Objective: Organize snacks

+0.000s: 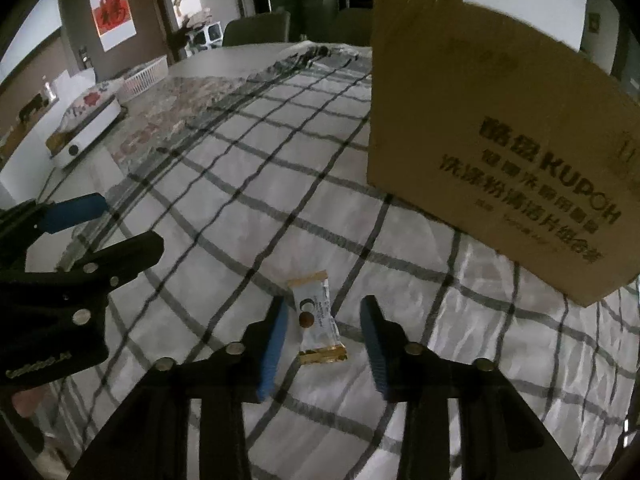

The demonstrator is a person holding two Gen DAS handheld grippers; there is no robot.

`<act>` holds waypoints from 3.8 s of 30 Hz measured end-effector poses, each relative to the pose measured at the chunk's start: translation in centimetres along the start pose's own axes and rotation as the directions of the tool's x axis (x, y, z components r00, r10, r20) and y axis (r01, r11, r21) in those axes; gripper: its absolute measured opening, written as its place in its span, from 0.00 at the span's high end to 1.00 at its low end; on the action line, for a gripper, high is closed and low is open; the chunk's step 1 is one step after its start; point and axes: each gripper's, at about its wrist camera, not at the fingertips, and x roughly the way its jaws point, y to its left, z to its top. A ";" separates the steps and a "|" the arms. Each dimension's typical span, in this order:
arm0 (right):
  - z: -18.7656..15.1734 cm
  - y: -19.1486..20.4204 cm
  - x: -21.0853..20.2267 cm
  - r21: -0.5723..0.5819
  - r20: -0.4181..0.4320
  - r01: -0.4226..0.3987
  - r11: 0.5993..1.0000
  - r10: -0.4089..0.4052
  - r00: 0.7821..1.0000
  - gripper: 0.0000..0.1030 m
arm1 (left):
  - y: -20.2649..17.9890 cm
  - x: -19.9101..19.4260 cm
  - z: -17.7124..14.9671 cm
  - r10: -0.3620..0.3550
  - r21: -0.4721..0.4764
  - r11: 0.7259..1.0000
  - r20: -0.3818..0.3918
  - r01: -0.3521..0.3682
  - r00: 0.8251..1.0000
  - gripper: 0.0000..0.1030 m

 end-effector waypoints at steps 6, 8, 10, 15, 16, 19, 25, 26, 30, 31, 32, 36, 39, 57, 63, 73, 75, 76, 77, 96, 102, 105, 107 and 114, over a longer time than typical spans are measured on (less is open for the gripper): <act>0.0 0.4 1.1 -0.017 -0.021 -0.002 1.000 0.002 1.000 0.72 | 0.2 0.2 0.1 0.001 -0.009 1.000 -0.009 -0.001 1.000 0.25; 0.0 0.5 1.4 -0.022 -0.023 -0.001 1.000 0.001 1.000 0.75 | 0.2 0.2 0.1 0.001 -0.009 1.000 -0.009 -0.001 1.000 0.25; 0.1 0.6 1.4 -0.029 -0.019 0.005 1.000 -0.006 1.000 0.79 | 0.2 0.2 0.1 0.001 -0.008 1.000 -0.009 -0.001 1.000 0.25; 0.0 0.5 0.8 -0.028 0.003 0.020 0.999 -0.020 1.000 0.80 | -0.1 -0.2 0.3 -0.003 0.001 1.000 0.003 0.003 1.000 0.25; -0.1 0.3 0.4 -0.019 0.012 0.021 1.000 -0.020 1.000 0.80 | -0.2 -0.4 0.4 -0.007 0.004 1.000 0.007 0.006 1.000 0.25; -0.1 -0.2 -1.0 0.006 0.049 0.023 1.000 -0.023 0.999 0.80 | -0.7 -0.9 0.7 -0.021 0.014 1.000 0.022 0.021 1.000 0.25; 0.7 -1.3 -5.4 0.054 0.160 0.042 0.998 -0.050 0.986 0.80 | -2.2 -2.5 2.0 -0.061 0.044 0.997 0.078 0.057 0.995 0.25; 0.9 -1.5 -6.0 0.060 0.175 0.045 0.997 -0.055 0.983 0.80 | -2.4 -2.8 2.3 -0.068 0.049 0.997 0.090 0.064 0.994 0.25; 1.7 -2.1 -8.6 0.079 0.238 0.076 0.994 -0.093 0.967 0.80 | -3.2 -4.4 3.7 -0.105 0.076 0.993 0.164 0.093 0.981 0.20; 2.0 -2.4 -9.4 0.084 0.260 0.087 0.993 -0.106 0.960 0.80 | -3.5 -4.9 4.2 -0.112 0.087 0.991 0.188 0.097 0.976 0.19; 2.3 -2.5 -9.8 0.086 0.274 0.097 0.992 -0.117 0.955 0.80 | -3.7 -5.3 4.7 -0.116 0.095 0.991 0.205 0.098 0.972 0.18; 3.6 -3.6 -11.6 0.112 0.324 0.135 0.985 -0.164 0.932 0.80 | -4.5 -6.7 6.8 -0.121 0.118 0.989 0.281 0.090 0.952 0.13; 4.8 -4.7 -12.7 0.144 0.362 0.170 0.975 -0.211 0.908 0.80 | -5.2 -7.4 8.6 -0.127 0.129 0.988 0.328 0.088 0.936 0.11; 7.6 -11.9 -14.1 0.354 0.384 0.266 0.896 -0.399 0.833 0.46 | -7.8 -8.5 11.8 -0.139 0.152 0.985 0.398 0.084 0.907 0.06; 5.0 -10.8 -15.6 0.372 0.371 0.270 0.888 -0.409 0.834 0.37 | -7.8 -9.9 10.1 -0.161 0.159 0.982 0.394 0.105 0.905 0.04; -1.6 -6.7 -22.0 0.412 0.422 0.317 0.854 -0.488 0.764 0.22 | -6.9 -16.6 4.7 -0.197 0.170 0.977 0.467 0.131 0.862 0.00; -2.7 -5.8 -23.2 0.418 0.433 0.324 0.848 -0.500 0.750 0.18 | -6.6 -18.1 3.4 -0.203 0.172 0.976 0.482 0.135 0.852 0.00; -3.4 -5.2 -23.8 0.423 0.438 0.325 0.846 -0.504 0.744 0.17 | -6.5 -18.8 2.7 -0.202 0.171 0.976 0.489 0.134 0.849 0.00; -4.0 -4.7 -24.5 0.427 0.445 0.321 0.846 -0.505 0.739 0.16 | -6.5 -19.4 2.3 -0.203 0.173 0.976 0.495 0.133 0.845 0.00; -14.0 2.4 -31.3 0.458 0.519 0.298 0.837 -0.524 0.675 0.08 | -4.7 -27.3 -6.7 -0.235 0.186 0.970 0.583 0.154 0.778 0.00; -15.5 3.3 -32.1 0.463 0.517 0.306 0.832 -0.534 0.669 0.08 | -4.6 -28.0 -8.2 -0.249 0.192 0.967 0.580 0.167 0.775 0.00; -15.9 3.8 -32.4 0.462 0.523 0.306 0.832 -0.535 0.664 0.08 | -4.7 -28.3 -8.6 -0.253 0.197 0.966 0.581 0.168 0.773 0.00; -16.3 4.0 -32.6 0.460 0.527 0.304 0.834 -0.532 0.663 0.08 | -4.6 -28.5 -8.7 -0.254 0.199 0.966 0.586 0.167 0.769 0.00; -16.9 4.3 -32.7 0.464 0.525 0.299 0.834 -0.531 0.665 0.08 | -4.9 -28.4 -9.2 -0.250 0.206 0.966 0.579 0.158 0.776 0.00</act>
